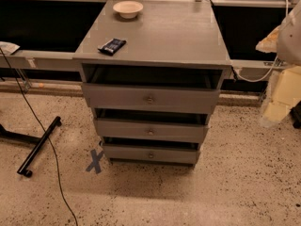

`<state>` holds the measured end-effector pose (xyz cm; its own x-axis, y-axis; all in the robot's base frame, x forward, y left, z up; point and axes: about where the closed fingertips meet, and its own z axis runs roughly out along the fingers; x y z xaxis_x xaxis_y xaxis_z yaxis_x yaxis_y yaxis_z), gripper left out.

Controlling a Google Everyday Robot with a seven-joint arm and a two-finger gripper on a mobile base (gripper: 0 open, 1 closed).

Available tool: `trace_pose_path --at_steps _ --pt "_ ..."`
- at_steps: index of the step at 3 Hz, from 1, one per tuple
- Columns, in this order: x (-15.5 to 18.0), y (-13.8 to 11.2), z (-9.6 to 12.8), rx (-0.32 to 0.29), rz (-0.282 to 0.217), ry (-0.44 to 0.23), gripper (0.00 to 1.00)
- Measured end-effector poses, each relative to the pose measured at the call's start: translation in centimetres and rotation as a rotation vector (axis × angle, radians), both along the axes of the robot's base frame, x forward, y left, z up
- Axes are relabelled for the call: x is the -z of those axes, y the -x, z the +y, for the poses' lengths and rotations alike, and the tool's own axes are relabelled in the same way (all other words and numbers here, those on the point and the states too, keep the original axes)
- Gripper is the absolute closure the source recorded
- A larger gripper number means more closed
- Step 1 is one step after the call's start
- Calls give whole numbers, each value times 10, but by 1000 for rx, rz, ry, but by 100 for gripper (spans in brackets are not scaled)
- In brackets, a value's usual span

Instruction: Open bottom drawer

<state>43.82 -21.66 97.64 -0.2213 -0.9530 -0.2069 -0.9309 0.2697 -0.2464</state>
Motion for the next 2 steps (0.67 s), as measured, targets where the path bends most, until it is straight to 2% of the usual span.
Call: trace_pose_path --at_steps 1,2 --pt "0 0 0 0 0 0 0" --pt "8 -2 -1 0 -13 -40 0"
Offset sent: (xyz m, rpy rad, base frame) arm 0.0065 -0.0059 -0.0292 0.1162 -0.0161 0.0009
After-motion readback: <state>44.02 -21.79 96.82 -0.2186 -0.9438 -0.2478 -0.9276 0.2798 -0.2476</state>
